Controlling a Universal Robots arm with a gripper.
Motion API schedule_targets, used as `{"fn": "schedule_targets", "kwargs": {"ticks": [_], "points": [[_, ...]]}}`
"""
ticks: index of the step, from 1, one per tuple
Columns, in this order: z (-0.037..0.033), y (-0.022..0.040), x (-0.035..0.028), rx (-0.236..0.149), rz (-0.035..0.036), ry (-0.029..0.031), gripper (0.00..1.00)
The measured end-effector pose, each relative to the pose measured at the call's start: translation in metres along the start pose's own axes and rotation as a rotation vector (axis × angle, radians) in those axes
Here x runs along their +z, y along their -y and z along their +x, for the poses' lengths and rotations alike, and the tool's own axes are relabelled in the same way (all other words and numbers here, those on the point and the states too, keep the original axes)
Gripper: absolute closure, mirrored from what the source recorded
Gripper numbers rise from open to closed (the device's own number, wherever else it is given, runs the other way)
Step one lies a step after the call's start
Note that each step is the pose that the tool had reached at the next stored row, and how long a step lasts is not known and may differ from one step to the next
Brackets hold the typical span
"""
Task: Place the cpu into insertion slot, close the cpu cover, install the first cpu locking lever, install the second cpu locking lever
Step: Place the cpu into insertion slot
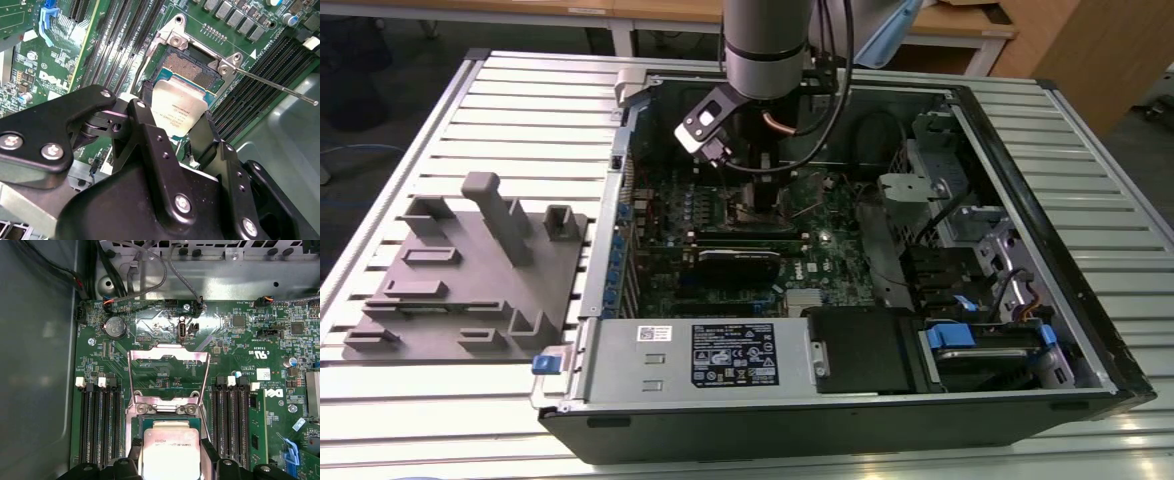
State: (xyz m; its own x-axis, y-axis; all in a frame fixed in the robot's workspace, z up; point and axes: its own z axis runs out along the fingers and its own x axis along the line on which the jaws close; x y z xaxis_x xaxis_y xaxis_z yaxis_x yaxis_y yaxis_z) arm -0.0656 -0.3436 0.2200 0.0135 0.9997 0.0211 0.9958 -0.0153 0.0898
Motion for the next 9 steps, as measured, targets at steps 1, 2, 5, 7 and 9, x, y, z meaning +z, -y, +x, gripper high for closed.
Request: {"fn": "schedule_targets", "kwargs": {"ticks": [1, 2, 5, 7, 9], "points": [[0.0000, 0.0000, 0.0001, 0.000, -0.0001, -0.0002, 0.46], [0.0000, 0.0000, 0.0001, 0.000, -0.0001, -0.0001, 0.46], [0.0000, 0.0000, 0.0006, 0.000, -0.0003, -0.0005, 0.46], [0.0000, 0.0001, 0.0014, 0.000, -0.0002, -0.0002, 0.46], [-0.0001, 0.0002, 0.0017, 0.000, 0.0000, 0.0001, 0.46]]}}
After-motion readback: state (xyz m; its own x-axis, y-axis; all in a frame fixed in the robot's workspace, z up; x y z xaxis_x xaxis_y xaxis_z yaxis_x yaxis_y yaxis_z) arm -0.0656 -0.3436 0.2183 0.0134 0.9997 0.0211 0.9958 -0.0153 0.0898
